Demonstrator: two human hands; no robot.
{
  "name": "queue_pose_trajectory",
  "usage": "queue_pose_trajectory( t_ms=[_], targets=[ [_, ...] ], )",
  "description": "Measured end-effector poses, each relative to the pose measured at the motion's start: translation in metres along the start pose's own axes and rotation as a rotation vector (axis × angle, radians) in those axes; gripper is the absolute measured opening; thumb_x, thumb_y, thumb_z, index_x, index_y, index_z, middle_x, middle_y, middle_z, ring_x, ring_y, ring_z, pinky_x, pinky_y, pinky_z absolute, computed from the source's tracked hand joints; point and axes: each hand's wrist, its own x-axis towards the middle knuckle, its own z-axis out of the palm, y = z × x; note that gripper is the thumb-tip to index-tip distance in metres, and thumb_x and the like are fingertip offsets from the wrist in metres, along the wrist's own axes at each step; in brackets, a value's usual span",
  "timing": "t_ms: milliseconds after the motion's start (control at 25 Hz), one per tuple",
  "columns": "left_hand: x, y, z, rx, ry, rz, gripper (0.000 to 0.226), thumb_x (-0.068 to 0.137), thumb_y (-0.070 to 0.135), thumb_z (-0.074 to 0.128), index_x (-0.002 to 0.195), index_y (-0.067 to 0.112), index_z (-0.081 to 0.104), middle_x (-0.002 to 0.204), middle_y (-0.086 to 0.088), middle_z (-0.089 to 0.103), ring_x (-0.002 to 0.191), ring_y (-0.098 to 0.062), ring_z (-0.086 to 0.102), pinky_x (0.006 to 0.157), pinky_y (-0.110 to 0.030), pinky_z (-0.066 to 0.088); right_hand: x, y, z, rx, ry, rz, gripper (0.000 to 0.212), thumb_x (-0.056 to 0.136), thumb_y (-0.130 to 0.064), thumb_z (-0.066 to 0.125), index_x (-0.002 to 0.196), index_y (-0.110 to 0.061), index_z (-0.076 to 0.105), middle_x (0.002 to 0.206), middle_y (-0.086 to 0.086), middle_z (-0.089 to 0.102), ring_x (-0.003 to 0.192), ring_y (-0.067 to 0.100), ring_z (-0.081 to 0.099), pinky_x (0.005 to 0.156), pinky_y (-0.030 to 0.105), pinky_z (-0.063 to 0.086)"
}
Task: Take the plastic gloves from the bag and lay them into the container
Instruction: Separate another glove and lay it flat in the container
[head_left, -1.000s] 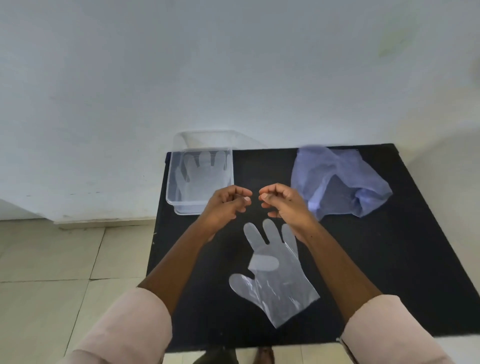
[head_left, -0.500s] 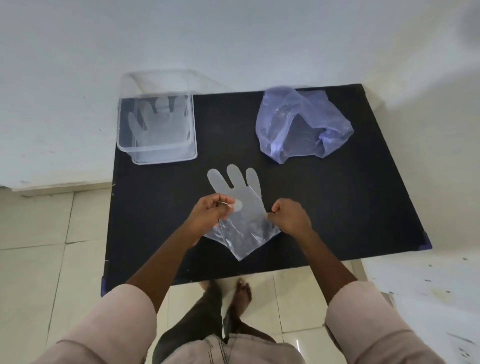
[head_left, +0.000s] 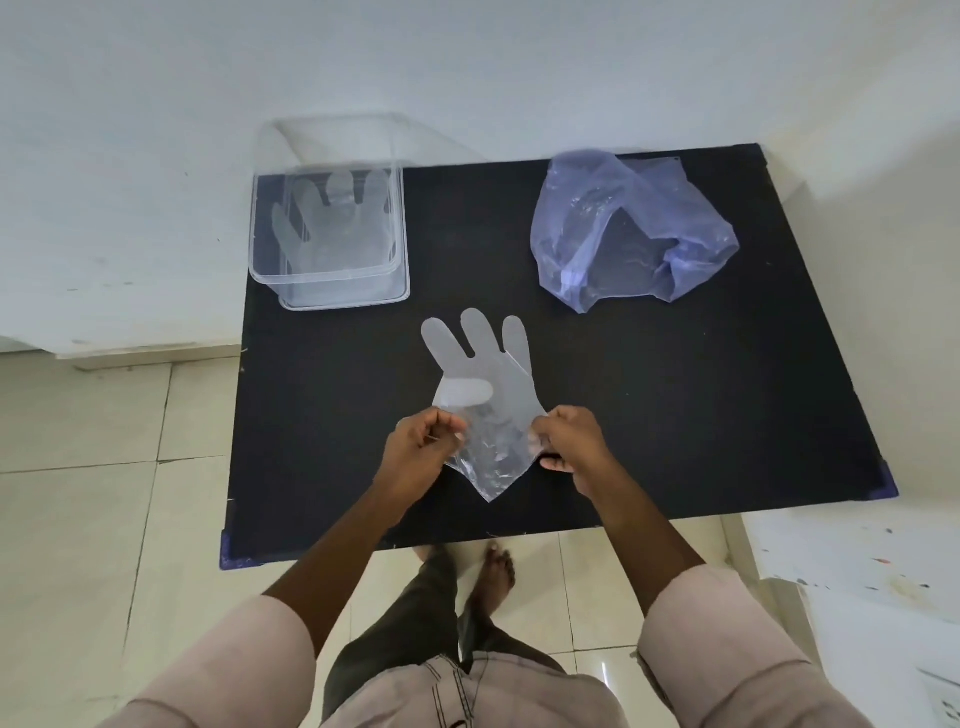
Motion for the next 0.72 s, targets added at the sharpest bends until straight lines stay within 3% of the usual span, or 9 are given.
queue_pose_trajectory(
  t_ms=[120,280,440,520,720],
  targets=[
    [-0.021,-0.021,0.005,0.059,0.138,0.016,0.024,0.087,0.002,0.067,0.089,0.026,0.061,0.09,0.004,0.064,0.083,-0.011,0.063,0.075,-0.02,0.05,-0.006,-0.006,0.007,0.388,-0.057,0.121,0.008,0.082,-0.004,0.063,0.079,-0.009,0.058,0.084,0.012,0.062,0.079,0.022,0.06,0.061,0.031,0.053],
    [-0.04,-0.042,0.018,0.187,0.173,0.034,0.044,0.071,0.002,0.081,0.102,0.023,0.058,0.096,0.002,0.057,0.082,-0.016,0.058,0.067,-0.013,0.046,-0.014,-0.017,0.015,0.652,-0.088,0.16,0.005,0.083,0.0,0.063,0.085,-0.005,0.062,0.078,0.013,0.064,0.069,0.019,0.062,0.058,0.027,0.052],
    [-0.041,-0.035,0.029,0.225,0.306,0.102,0.064,0.069,0.018,0.087,0.122,0.028,0.054,0.115,0.008,0.045,0.094,-0.01,0.053,0.081,-0.015,0.048,-0.022,-0.026,0.024,0.806,-0.098,0.216,0.005,0.083,0.001,0.062,0.084,-0.004,0.063,0.075,0.012,0.064,0.068,0.018,0.062,0.058,0.026,0.052],
    [-0.037,-0.028,0.031,0.193,0.382,0.155,0.058,0.07,0.021,0.087,0.121,0.028,0.06,0.119,0.007,0.044,0.098,-0.01,0.053,0.085,-0.018,0.049,-0.026,-0.028,0.029,0.833,-0.105,0.23,0.005,0.084,0.001,0.062,0.085,-0.004,0.063,0.075,0.012,0.064,0.069,0.017,0.062,0.058,0.025,0.052],
    [-0.026,-0.014,0.022,0.071,0.488,0.276,0.018,0.078,0.019,0.079,0.096,0.018,0.076,0.111,0.001,0.053,0.096,-0.001,0.052,0.073,0.0,0.043,-0.037,-0.035,0.03,0.784,-0.091,0.182,0.005,0.085,0.0,0.061,0.084,-0.003,0.065,0.073,0.012,0.065,0.068,0.018,0.062,0.061,0.027,0.052]
  ],
)
